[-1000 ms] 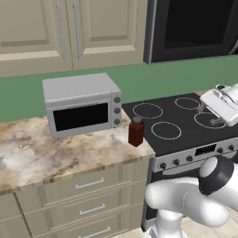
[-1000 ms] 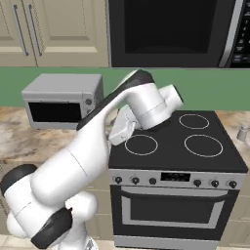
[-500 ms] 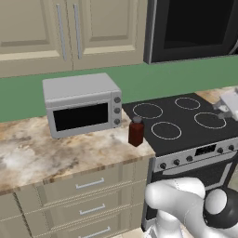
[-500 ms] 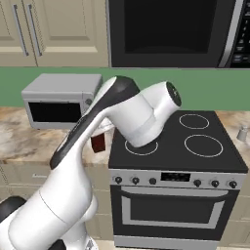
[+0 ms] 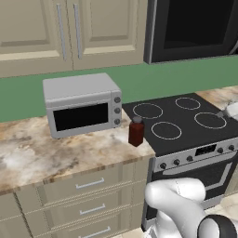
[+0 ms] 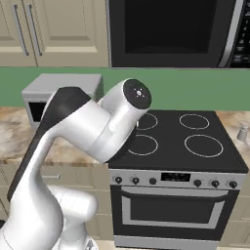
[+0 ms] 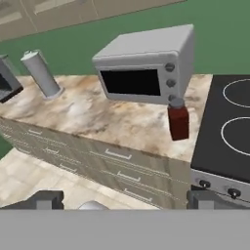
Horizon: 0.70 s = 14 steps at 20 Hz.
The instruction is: Collect the paprika, ketchup, and shaker from the cabinet and place them next to the stove.
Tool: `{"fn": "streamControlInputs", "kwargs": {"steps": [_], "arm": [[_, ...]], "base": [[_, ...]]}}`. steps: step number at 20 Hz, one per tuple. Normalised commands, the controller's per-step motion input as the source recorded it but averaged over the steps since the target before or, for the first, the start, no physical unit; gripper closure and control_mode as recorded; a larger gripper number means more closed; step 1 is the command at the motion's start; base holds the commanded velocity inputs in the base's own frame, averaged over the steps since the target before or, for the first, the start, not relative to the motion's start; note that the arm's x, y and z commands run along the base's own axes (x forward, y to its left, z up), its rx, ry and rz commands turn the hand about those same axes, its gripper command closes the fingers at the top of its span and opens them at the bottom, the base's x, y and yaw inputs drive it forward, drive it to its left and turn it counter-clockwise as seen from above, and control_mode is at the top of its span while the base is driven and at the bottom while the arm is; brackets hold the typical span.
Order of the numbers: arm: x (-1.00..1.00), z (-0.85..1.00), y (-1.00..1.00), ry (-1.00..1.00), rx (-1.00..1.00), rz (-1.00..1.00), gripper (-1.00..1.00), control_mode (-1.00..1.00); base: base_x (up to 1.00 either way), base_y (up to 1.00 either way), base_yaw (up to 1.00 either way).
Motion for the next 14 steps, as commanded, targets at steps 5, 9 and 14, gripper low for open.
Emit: {"fn": "streamControlInputs", "kwargs": {"steps": [5, 9, 14], "arm": [[-0.28, 0.00, 0.26, 0.16, -0.06, -0.47, -1.00, -1.00], [-0.21, -0.01, 0.35, 0.10, -0.10, -0.43, -1.00, -1.00], [-0.08, -0.22, 0.29, 0.09, -0.13, -0.23, -1.00, -1.00]], "base": [[0.00, 0.00, 0.00], [0.00, 0.00, 0.00], [0.00, 0.00, 0.00]]}}
